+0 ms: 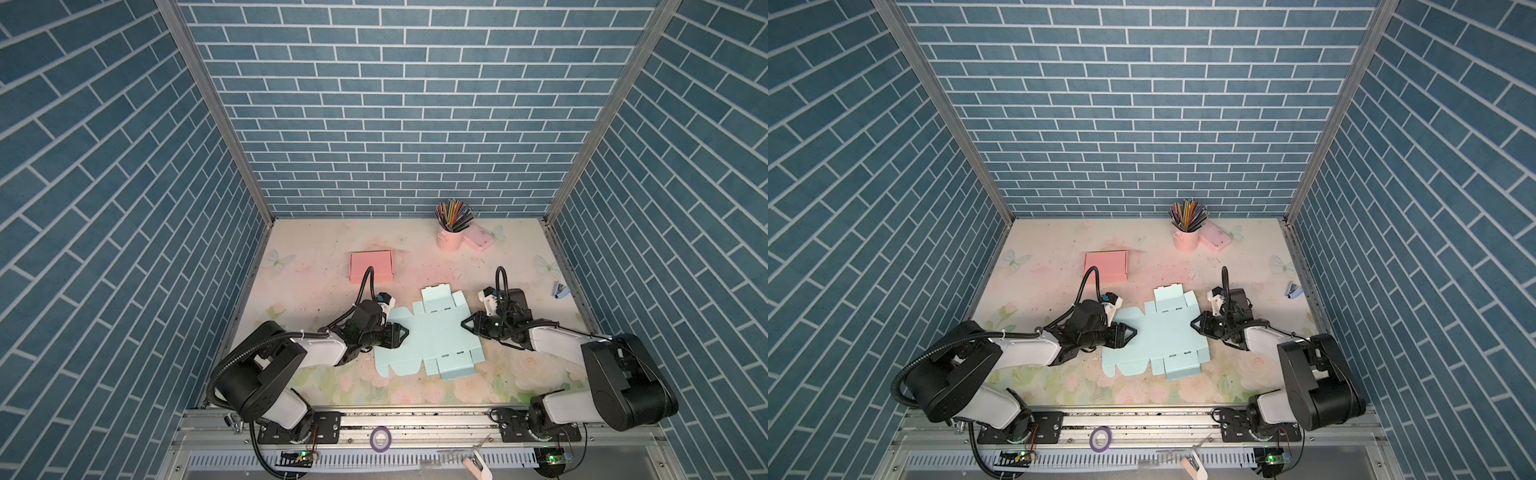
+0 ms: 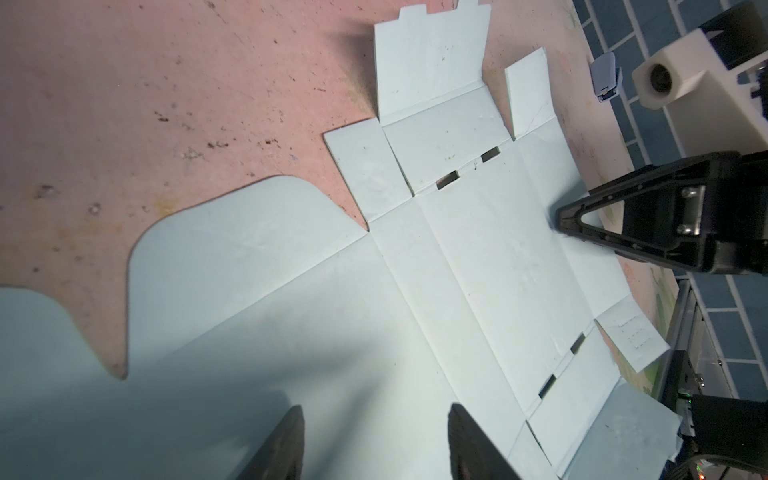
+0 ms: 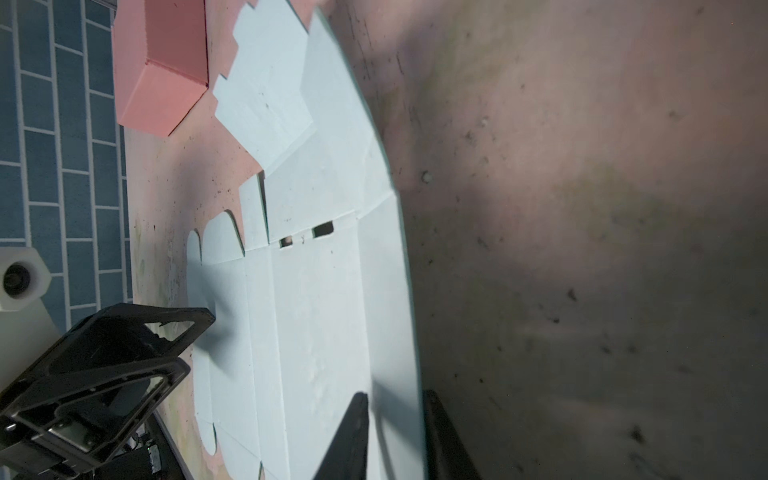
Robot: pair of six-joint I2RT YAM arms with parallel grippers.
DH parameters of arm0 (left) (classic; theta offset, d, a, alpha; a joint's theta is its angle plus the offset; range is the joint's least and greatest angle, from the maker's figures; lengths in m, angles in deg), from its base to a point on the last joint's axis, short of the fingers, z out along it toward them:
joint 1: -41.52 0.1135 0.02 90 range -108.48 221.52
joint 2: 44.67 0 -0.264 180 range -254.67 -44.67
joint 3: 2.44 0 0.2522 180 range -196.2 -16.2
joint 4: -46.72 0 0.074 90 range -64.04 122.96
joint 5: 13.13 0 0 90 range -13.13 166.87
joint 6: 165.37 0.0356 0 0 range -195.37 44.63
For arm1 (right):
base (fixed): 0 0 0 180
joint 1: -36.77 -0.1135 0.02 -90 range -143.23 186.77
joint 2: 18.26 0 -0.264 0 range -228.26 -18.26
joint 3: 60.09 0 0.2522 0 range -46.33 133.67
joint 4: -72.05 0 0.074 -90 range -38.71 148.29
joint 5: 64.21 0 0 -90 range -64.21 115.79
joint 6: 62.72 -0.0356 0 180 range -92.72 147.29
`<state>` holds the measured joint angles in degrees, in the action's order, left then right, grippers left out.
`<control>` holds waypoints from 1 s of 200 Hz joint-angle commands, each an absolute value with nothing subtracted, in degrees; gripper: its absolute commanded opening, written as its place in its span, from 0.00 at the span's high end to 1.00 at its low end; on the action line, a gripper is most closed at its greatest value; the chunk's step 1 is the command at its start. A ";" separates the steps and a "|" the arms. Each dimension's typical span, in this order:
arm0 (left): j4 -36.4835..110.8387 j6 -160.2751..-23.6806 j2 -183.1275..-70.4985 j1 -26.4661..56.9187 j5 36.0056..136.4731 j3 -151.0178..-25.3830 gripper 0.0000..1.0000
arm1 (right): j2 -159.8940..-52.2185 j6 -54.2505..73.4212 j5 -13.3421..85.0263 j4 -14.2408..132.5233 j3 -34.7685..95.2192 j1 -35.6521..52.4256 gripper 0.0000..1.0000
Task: Fold the paper box
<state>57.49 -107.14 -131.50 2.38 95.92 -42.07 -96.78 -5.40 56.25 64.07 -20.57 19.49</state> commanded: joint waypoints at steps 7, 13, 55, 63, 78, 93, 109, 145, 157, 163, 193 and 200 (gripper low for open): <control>55.24 -108.01 -132.91 2.84 94.69 -40.92 0.43 | -93.02 -4.62 52.68 59.71 -20.53 19.56 0.76; 55.17 -107.98 -132.91 2.84 94.68 -41.03 0.44 | -92.80 -4.83 52.61 59.70 -20.72 19.54 0.76; 55.37 -108.02 -132.98 2.85 94.97 -41.08 0.44 | -94.34 -5.40 54.29 61.71 -21.19 19.54 0.81; 55.48 -108.11 -132.94 2.84 94.96 -41.00 0.44 | -94.45 -5.52 54.48 61.92 -21.19 19.54 0.84; 55.72 -108.18 -132.82 2.84 95.06 -40.72 0.44 | -93.76 -5.37 54.46 61.77 -21.19 19.54 0.88; 55.97 -108.33 -132.44 2.84 95.48 -40.49 0.44 | -92.71 -4.34 54.07 59.75 -20.40 19.54 0.94; 56.30 -108.71 -130.66 2.84 95.76 -39.97 0.45 | -91.28 -2.63 53.83 55.70 -18.22 19.18 0.99; 53.73 -109.48 -119.91 2.84 96.28 -39.86 0.64 | -86.40 8.19 38.42 37.90 -7.43 10.01 1.00; 50.95 -109.11 -116.29 2.84 96.37 -41.14 0.71 | -85.61 11.44 32.42 34.77 -4.44 6.06 1.00; 49.71 -108.88 -114.56 2.84 96.54 -41.82 0.73 | -85.28 13.03 29.43 33.86 -3.36 4.17 1.00; 46.05 -108.99 -108.18 2.84 97.60 -45.21 0.83 | -84.82 21.22 19.34 33.98 -0.46 -3.00 1.00; 45.59 -109.12 -106.71 2.84 97.36 -45.82 0.84 | -84.89 23.14 17.50 34.28 -0.07 -4.51 1.00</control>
